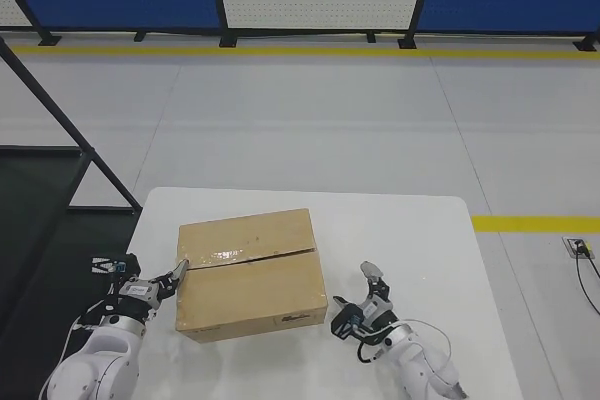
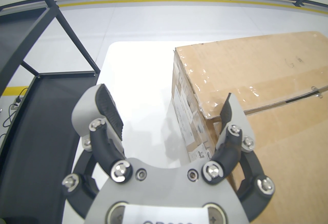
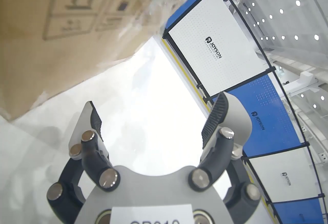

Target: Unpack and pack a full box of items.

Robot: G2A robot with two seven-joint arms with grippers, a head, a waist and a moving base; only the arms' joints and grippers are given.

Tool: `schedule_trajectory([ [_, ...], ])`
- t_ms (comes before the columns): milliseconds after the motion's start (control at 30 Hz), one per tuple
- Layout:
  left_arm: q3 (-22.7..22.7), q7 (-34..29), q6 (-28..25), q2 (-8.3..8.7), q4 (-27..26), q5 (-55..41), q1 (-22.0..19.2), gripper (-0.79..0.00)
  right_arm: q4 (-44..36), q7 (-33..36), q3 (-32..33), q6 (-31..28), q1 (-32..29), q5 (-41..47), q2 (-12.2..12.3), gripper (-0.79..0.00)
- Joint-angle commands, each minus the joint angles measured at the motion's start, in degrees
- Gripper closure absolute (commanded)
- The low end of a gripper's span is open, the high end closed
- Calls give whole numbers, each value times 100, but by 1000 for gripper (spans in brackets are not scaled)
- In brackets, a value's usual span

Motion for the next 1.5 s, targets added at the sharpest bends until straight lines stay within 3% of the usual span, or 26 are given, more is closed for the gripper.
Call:
schedule_trajectory([
  [0, 0, 0, 0, 0, 0, 0, 0, -785, 30, 352, -94, 63, 53, -105, -27, -785],
  [333, 0, 0, 0, 0, 0, 0, 0, -785, 645, 974, -498, 854, 463, -245, -201, -785],
  [700, 0, 0, 0, 0, 0, 0, 0, -785, 1008, 228, -35, 520, 619, 236, -119, -785],
  [900, 0, 0, 0, 0, 0, 0, 0, -785, 1258, 233, -158, 561, 779, 256, -162, -785],
  [1300, 0, 0, 0, 0, 0, 0, 0, -785, 1519, 97, -301, 2075, 767, 537, -319, -785],
  [1467, 0, 0, 0, 0, 0, 0, 0, -785, 1541, 35, -312, 2357, 767, 799, -377, -785],
])
